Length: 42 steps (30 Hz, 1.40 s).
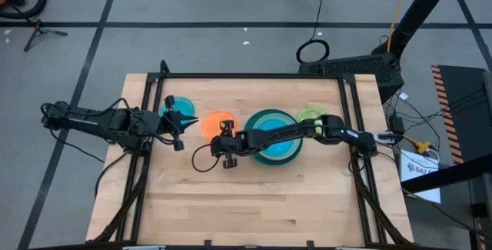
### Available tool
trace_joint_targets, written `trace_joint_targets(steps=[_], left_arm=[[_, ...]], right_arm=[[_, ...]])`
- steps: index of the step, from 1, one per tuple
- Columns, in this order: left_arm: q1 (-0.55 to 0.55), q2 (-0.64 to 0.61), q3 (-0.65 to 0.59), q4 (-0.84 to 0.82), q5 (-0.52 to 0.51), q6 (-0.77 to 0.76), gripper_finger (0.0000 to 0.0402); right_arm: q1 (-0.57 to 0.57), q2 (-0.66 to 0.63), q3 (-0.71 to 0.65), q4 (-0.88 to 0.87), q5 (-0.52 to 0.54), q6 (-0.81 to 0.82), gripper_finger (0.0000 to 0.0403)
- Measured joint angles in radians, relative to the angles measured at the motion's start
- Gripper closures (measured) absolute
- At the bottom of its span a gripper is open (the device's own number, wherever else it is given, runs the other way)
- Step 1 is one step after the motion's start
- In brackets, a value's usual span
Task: Stack plastic plates
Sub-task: Stack the orange plate on top of the blue plate
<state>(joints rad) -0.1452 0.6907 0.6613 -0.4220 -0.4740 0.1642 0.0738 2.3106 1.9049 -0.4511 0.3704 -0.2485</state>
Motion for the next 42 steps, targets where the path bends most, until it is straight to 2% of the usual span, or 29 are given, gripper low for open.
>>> trace_joint_targets(steps=[8,15,25,34,42], left_arm=[[0.0,0.0,0.0,-0.001,0.0,-0.001,0.0366],[0.0,0.0,0.0,-0.001,0.0,-0.002,0.0366],[-0.001,0.0,0.0,0.0,0.0,-0.012,0.0366],[-0.001,0.0,0.0,-0.001,0.0,-0.019,0.0366],[-0.001,0.0,0.0,-0.001,0.0,-0.022,0.0366]], right_arm=[[0.0,-0.082,0.001,-0.028,0.004,-0.002,0.0402],[0.02,-0.173,0.002,-0.157,0.081,0.018,0.0402],[0.039,-0.29,0.002,-0.513,0.079,0.278,0.0403],[0.079,-0.31,0.002,-0.829,0.072,0.551,0.0403],[0.138,-0.308,0.002,-0.915,-0.01,0.68,0.0403]])
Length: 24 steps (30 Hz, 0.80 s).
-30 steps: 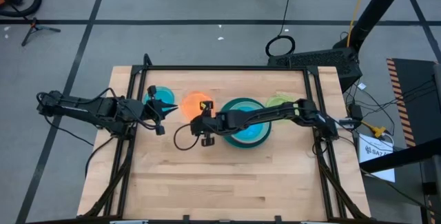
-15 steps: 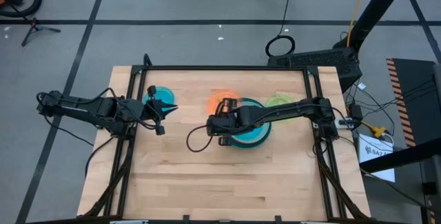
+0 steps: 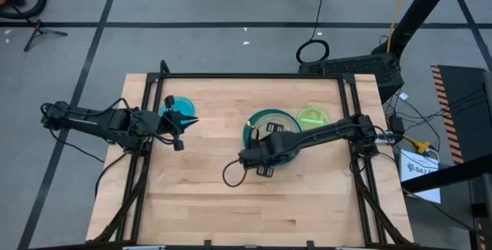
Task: Stack plastic plates
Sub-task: Stack the orange plate on top of the blue plate, then stack the green plate on top of the orange plate
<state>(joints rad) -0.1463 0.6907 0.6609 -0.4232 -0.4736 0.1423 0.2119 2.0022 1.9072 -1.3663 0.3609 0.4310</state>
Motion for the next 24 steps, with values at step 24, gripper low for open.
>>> trace_joint_targets(steps=[24], left_arm=[[0.0,0.0,0.0,0.0,0.0,-0.009,0.0366]], right_arm=[[0.03,0.0,0.0,0.004,0.012,0.108,0.0299]])
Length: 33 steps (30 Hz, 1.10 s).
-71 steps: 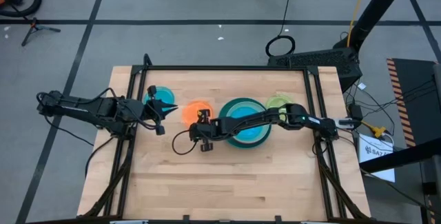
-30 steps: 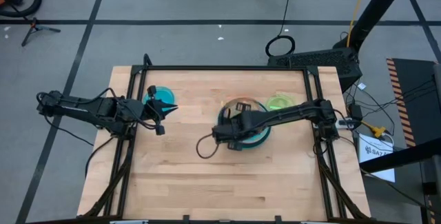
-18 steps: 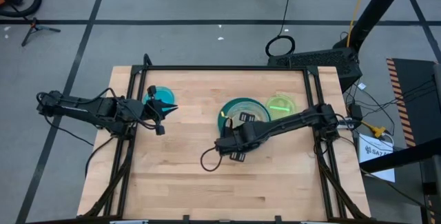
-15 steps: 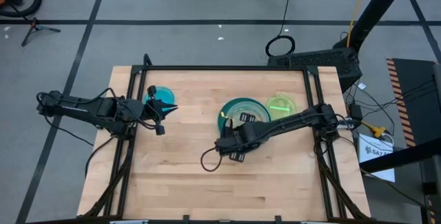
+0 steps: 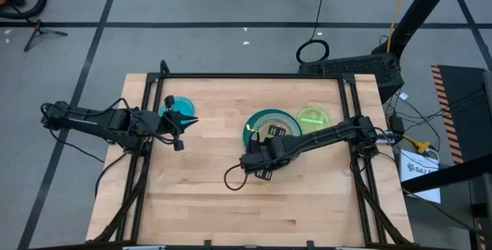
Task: Stack plastic plates
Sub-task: Stack the green plate on top of the orange plate
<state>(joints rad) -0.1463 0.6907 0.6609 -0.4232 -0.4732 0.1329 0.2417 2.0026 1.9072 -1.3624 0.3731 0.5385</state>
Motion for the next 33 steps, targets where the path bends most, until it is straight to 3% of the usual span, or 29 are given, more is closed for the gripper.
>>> trace_joint_targets(steps=[10,25,29,33], left_arm=[[0.0,0.0,0.0,0.0,0.0,0.0,0.0366],[0.0,0.0,0.0,-0.001,0.0,-0.007,0.0366],[0.0,0.0,0.0,-0.001,0.0,-0.007,0.0366],[0.0,0.0,0.0,0.0,0.0,-0.007,0.0366]], right_arm=[[-0.001,0.0,0.0,-0.058,0.129,-0.004,0.0299],[-0.078,-0.065,-0.003,-0.109,0.192,-0.119,0.0324],[-0.096,-0.168,-0.085,0.053,0.209,-0.203,0.0335],[-0.119,-0.315,-0.272,0.304,0.2,-0.291,0.0345]])
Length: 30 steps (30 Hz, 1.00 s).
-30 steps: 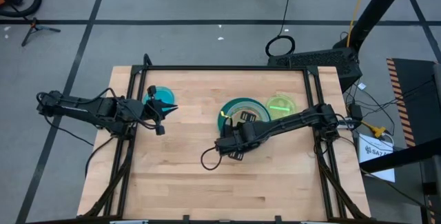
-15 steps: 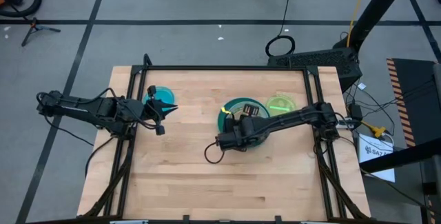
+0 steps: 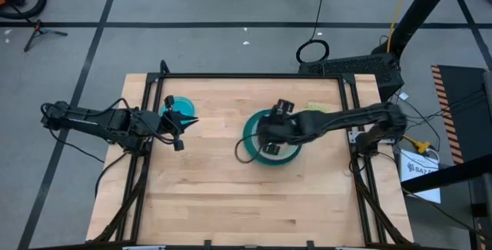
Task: Stack plastic plates
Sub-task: Stack the green plate on top of the orange plate
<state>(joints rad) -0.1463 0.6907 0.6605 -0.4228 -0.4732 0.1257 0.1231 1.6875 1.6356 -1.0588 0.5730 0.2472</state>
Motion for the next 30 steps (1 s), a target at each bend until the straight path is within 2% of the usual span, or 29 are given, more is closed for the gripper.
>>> trace_joint_targets(steps=[5,7,14,18,21,26,30], left_arm=[[0.0,0.0,0.0,0.0,0.0,0.0,0.0366],[0.0,0.0,0.0,0.0,0.0,0.0,0.0366],[0.0,0.0,0.0,0.0,0.0,0.0,0.0366],[0.0,0.0,0.0,0.0,0.0,0.0,0.0366],[0.0,0.0,0.0,0.0,0.0,0.0,0.0366],[0.0,0.0,0.0,0.0,0.0,0.001,0.0366],[0.0,0.0,0.0,0.0,0.0,0.001,0.0366]], right_arm=[[-0.059,-0.198,-0.3,0.271,-0.092,-0.023,0.0352],[-0.092,-0.276,-0.413,0.324,-0.118,0.012,0.0353],[-0.241,-0.54,-0.686,0.221,-0.133,0.384,0.0354],[-0.291,-0.66,-0.788,0.123,-0.134,0.619,0.0354],[-0.312,-0.721,-0.844,0.097,-0.178,0.756,0.0349],[-0.316,-0.749,-0.881,0.099,-0.237,0.842,0.0326],[-0.317,-0.733,-0.883,0.096,-0.237,0.874,0.0303]])
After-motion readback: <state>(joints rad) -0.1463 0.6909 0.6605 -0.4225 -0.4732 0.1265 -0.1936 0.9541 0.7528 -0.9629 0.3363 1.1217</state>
